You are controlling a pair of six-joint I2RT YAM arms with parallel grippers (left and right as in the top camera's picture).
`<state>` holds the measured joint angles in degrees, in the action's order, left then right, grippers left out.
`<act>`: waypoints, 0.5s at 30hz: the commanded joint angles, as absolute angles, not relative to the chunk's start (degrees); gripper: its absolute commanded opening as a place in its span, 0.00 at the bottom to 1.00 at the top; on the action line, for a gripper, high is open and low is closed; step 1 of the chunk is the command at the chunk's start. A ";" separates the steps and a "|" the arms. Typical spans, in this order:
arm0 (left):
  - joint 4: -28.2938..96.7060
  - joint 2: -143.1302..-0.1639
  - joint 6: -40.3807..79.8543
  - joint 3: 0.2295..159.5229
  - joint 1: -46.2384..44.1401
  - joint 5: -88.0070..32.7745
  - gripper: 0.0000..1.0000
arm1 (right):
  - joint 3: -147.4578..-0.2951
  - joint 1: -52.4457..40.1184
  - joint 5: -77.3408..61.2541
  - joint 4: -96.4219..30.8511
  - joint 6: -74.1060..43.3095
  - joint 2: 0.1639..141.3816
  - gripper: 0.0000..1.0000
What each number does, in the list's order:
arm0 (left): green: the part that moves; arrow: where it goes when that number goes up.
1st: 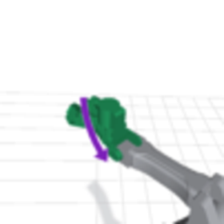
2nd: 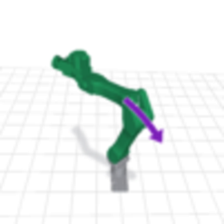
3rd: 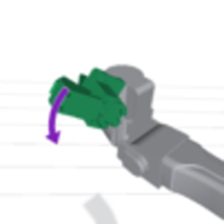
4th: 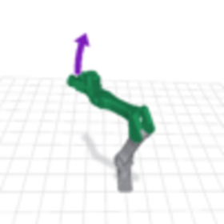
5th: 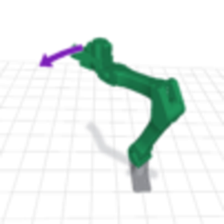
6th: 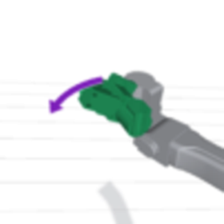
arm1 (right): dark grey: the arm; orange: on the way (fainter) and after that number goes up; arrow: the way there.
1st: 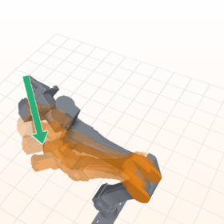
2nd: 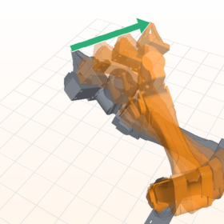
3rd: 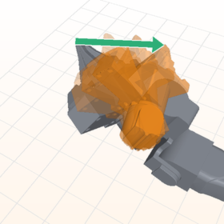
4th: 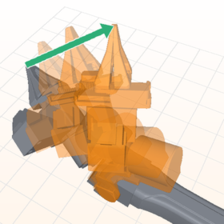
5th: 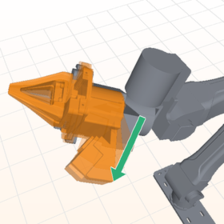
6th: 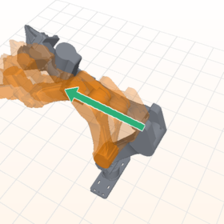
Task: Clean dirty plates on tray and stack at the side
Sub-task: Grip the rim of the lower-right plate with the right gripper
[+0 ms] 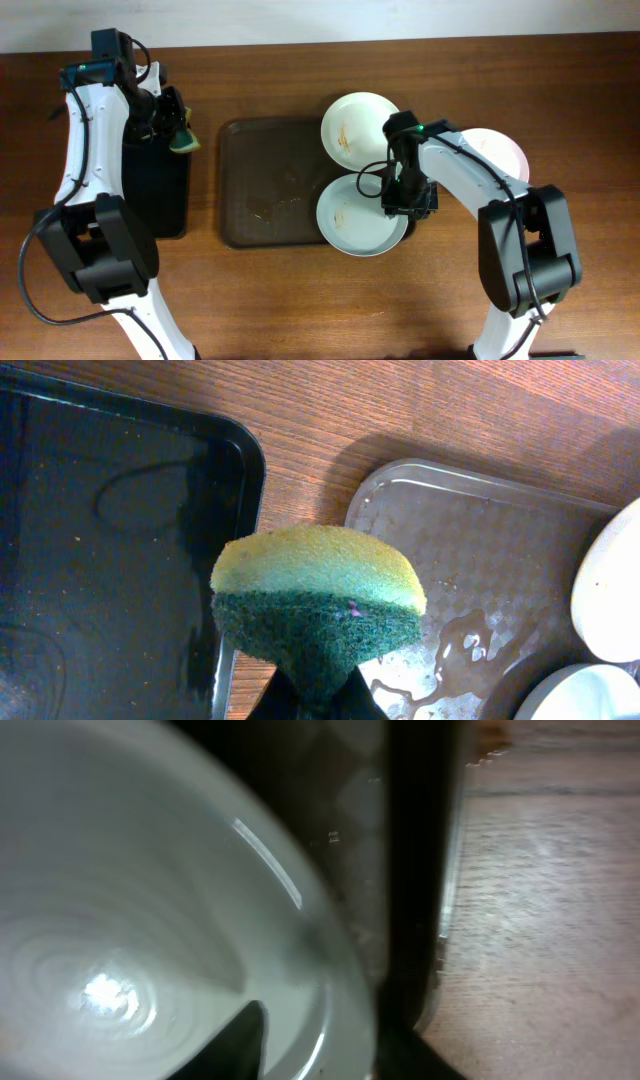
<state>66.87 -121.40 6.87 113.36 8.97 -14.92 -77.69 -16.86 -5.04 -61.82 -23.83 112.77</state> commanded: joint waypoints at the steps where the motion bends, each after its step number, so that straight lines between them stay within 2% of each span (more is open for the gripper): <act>1: 66.98 -120.90 5.91 114.32 9.02 -14.98 0.01 | -77.41 -18.13 -1.30 -61.67 -26.06 112.01 0.20; 3: 67.00 -120.90 5.93 114.32 9.02 -14.98 0.01 | -77.41 -19.55 -3.44 -61.39 -26.06 112.01 0.07; 4: 67.00 -120.90 5.93 114.30 9.02 -15.00 0.01 | -77.41 -20.64 -5.39 -60.95 -27.44 112.01 0.04; 9: 68.07 -120.90 5.91 114.32 9.02 -15.00 0.01 | -77.49 -30.44 -8.80 -52.31 -37.26 112.01 0.04; 15: 68.05 -120.90 5.91 114.32 9.02 -14.98 0.01 | -77.56 -31.99 -8.84 -38.30 -44.16 112.57 0.04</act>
